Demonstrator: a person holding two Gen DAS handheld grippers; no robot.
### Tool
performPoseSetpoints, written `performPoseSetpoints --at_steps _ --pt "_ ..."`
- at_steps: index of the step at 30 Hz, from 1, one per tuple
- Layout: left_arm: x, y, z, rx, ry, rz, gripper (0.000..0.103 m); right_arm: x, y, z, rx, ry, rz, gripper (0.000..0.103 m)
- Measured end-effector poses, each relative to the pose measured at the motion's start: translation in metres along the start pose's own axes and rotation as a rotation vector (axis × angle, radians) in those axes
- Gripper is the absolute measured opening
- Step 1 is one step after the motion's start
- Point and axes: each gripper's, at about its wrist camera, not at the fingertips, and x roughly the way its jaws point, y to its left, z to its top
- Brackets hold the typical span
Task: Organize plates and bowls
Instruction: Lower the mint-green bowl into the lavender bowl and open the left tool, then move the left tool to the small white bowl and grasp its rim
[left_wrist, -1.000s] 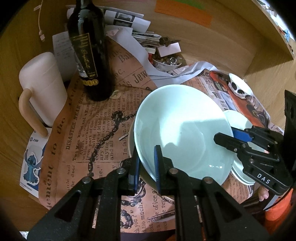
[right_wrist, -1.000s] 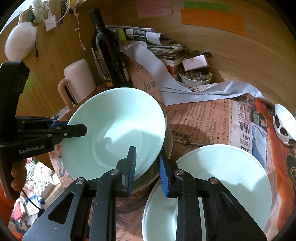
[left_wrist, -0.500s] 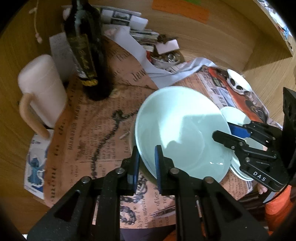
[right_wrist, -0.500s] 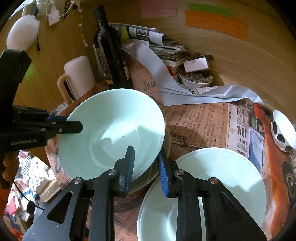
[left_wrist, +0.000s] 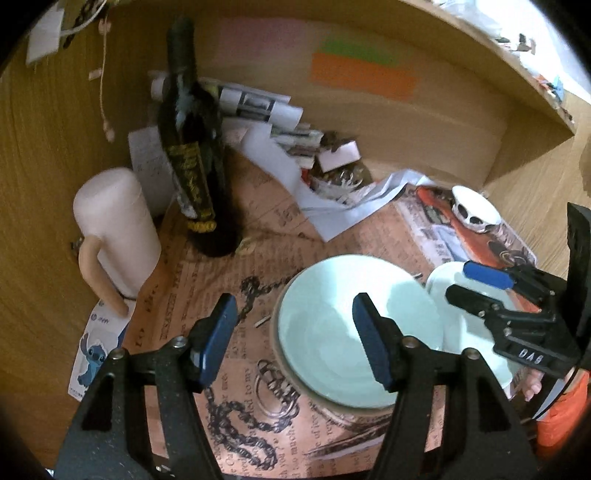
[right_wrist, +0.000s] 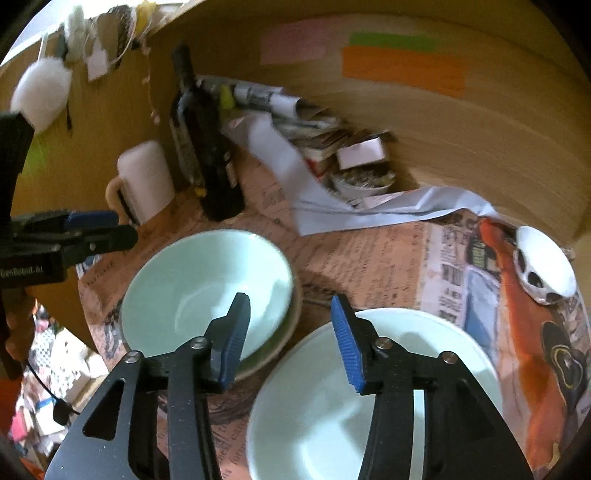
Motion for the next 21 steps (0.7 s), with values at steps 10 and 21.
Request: performPoseSetpoints --at_steps 10,21 --pt "-0.001 -0.045 0.026 0.078 -0.095 -0.045 0.08 -0.042 -0.097 0.002 0.204 -0.091 -0.185 0.054" --pt "0.025 -0.091 0.052 0.137 -0.118 -0.11 0.082 -0.037 -0.237 -0.012 0.506 -0.009 -0.408 0.054"
